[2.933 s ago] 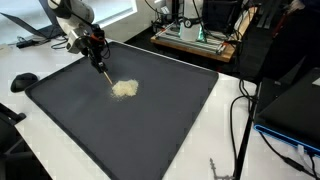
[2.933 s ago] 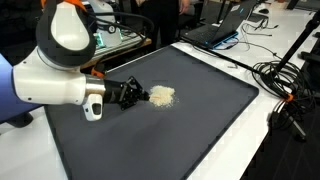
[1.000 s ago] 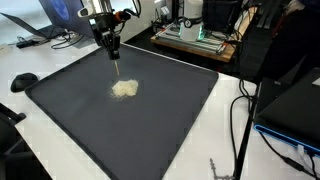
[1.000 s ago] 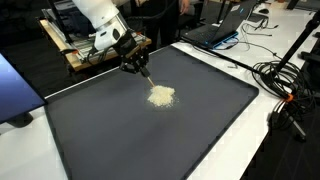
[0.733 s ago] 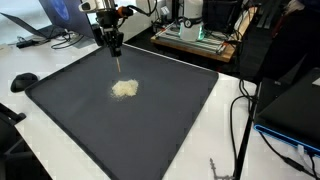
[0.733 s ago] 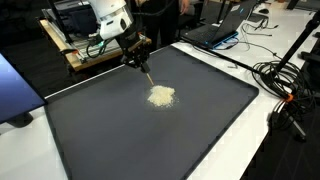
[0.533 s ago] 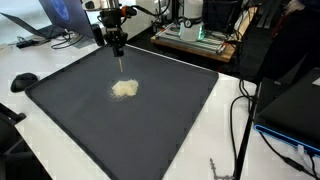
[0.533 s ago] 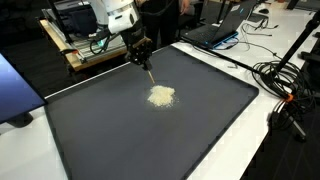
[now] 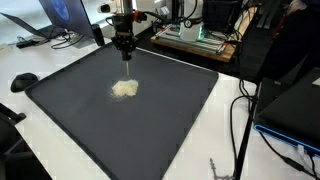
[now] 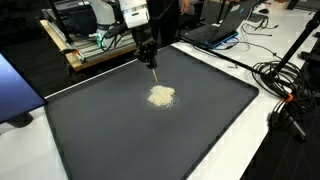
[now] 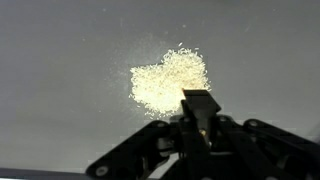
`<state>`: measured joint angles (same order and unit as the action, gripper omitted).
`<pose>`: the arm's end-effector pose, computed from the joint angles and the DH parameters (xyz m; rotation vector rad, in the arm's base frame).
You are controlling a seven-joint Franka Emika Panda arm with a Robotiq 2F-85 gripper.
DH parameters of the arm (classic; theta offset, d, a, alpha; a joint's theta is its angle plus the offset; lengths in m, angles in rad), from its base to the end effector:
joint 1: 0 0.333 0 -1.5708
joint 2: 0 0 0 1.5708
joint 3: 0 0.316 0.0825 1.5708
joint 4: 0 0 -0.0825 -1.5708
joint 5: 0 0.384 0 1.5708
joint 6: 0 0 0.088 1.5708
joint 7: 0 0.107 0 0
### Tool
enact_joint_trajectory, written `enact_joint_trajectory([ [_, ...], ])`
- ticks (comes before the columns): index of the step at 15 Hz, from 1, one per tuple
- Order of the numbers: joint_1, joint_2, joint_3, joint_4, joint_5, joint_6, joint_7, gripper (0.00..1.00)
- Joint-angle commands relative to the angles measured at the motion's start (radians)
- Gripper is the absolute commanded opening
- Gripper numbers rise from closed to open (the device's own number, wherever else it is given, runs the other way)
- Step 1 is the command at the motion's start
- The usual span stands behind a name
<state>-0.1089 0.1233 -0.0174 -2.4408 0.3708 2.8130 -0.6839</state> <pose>0.5021 -0.0816 0.2760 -3.0407 -0.3379 -0.4443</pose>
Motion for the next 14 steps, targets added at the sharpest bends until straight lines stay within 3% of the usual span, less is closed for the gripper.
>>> enact_joint_trajectory([
  [1,0.022,-0.057,0.002,-0.069,-0.136,0.045,0.118,0.03],
  [9,0.086,-0.117,-0.015,-0.096,-0.600,0.029,0.501,0.03],
  [14,0.100,-0.138,0.003,-0.066,-0.709,-0.022,0.625,0.03],
])
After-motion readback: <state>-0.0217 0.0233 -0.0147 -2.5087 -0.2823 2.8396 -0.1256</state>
